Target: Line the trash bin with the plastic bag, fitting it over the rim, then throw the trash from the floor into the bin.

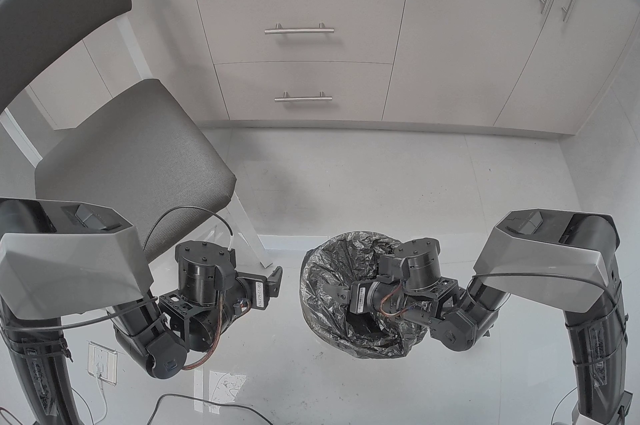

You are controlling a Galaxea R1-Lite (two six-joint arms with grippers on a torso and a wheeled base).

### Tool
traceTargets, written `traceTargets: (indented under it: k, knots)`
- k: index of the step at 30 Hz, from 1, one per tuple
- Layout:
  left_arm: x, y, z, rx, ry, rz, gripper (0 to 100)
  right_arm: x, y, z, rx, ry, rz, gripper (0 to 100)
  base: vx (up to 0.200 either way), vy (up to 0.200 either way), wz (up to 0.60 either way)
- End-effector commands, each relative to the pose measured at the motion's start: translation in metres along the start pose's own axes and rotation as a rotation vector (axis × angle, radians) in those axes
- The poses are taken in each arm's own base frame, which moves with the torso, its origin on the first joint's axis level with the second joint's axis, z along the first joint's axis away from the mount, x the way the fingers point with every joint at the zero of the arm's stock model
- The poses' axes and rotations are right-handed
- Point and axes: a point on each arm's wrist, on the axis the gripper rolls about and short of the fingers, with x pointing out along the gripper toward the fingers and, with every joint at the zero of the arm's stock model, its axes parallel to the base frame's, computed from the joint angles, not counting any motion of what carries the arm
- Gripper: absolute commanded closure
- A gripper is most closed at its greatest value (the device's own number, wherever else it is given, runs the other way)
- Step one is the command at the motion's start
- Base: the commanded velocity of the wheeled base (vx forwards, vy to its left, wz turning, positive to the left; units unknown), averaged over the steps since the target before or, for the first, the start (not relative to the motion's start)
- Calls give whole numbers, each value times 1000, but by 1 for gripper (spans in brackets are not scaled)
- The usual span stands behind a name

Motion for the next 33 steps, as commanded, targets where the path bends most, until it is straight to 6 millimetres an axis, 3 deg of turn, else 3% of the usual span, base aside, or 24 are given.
traceTargets:
  k: [1, 7, 12, 21, 29, 33]
  knots:
    - [0, 0, 0, 1, 0, 1, 0, 7, 13, 7, -20, -37, 31, 0, 0, 0, 0]
    - [0, 0, 0, -1, 0, -1, 0, -3, 33, 13, -49, -48, 75, 0, 0, 0, 0]
    - [1, 0, -1, -1, 2, -1, 0, -5, 48, -2, -60, -4, 110, 0, 0, 0, 0]
    - [1, 0, -1, -5, -5, -2, 0, 21, 31, -26, -55, 42, 75, 0, 0, 0, 0]
    - [3, 1, -4, -2, 5, 1, 0, 44, 5, -33, -36, 61, 16, 0, 0, 0, 0]
    - [2, 0, -4, -2, 3, -1, 0, 45, 5, -34, -36, 68, 15, 0, 0, 0, 0]
